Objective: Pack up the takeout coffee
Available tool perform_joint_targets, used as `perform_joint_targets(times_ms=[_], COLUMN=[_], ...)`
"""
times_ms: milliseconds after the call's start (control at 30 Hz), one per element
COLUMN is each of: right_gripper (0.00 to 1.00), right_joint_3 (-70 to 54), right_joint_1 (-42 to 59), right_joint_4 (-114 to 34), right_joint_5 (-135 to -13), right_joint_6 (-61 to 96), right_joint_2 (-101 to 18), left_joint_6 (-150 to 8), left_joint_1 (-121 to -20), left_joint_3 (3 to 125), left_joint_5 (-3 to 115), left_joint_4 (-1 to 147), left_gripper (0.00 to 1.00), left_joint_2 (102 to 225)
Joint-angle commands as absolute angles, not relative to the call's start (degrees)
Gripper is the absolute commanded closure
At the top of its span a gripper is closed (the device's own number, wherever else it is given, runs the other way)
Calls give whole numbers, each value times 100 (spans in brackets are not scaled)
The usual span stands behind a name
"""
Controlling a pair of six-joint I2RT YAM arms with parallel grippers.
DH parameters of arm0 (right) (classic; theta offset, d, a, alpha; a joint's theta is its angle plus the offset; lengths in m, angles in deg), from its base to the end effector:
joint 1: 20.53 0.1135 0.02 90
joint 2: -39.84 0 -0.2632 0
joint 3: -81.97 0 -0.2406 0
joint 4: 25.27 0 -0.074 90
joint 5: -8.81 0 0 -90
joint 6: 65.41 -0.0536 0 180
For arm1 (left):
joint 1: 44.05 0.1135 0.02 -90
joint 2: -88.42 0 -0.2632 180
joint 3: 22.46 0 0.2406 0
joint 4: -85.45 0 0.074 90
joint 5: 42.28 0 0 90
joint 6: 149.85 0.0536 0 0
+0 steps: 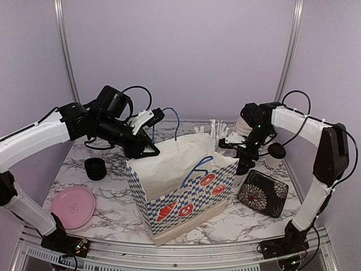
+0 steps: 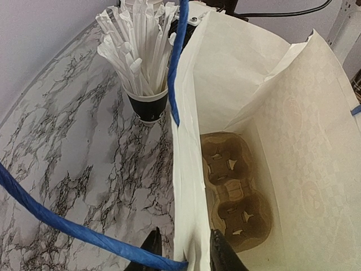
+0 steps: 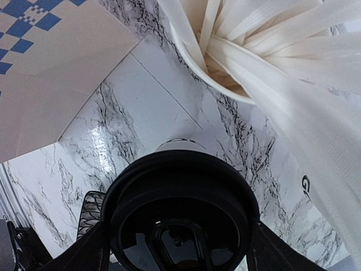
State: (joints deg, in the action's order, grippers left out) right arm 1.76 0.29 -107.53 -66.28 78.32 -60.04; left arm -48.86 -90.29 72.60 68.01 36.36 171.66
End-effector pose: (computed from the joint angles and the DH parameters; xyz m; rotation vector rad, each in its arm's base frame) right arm 0.2965 0.1275 0.2477 -1.7915 2.3115 0.3116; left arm 0.2103 -0.2464 0.3489 1.2606 1.8914 -0.7259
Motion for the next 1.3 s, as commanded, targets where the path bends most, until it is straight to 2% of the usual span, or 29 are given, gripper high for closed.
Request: perform_joint_targets(times_ms=[0, 133, 400, 633, 1000, 1167, 1267], right_gripper=[20, 20, 33, 35, 37, 38, 39], right_joint_3=[33, -97, -204, -332, -245, 610, 1195], right_joint_1=[188, 253, 323, 484, 385, 273, 285], right_joint_4=[-10645, -10575, -10634, -10881, -10959, -10871, -10740], right_joint_5=[-6716, -6814, -6924, -6768, -6360, -6115, -5374], right_joint_6=[7726, 7633, 7464, 7172, 6939, 6871, 7028], right_joint_2=[-5852, -5825, -5692, -4912, -3217, -3036, -3000], left_joint_6=[-4848, -4858, -4879, -4787, -4710, -4688, -4688], left_joint_1=[-9011, -9013, -9015, -9009, -8973, -8971, -8975], left_joint_3=[7293, 7301, 7360, 7503, 7719, 7961, 8111], left_joint_5=[6769, 6784, 6643, 6405, 6416, 6543, 6608], left_joint_4=[3498, 3496, 3497, 3425, 3219, 2983, 2876], left_gripper=[68, 67, 62, 62, 72, 77, 84], left_joint_2=[17240, 17248, 17159, 17040, 17244, 17414, 17519])
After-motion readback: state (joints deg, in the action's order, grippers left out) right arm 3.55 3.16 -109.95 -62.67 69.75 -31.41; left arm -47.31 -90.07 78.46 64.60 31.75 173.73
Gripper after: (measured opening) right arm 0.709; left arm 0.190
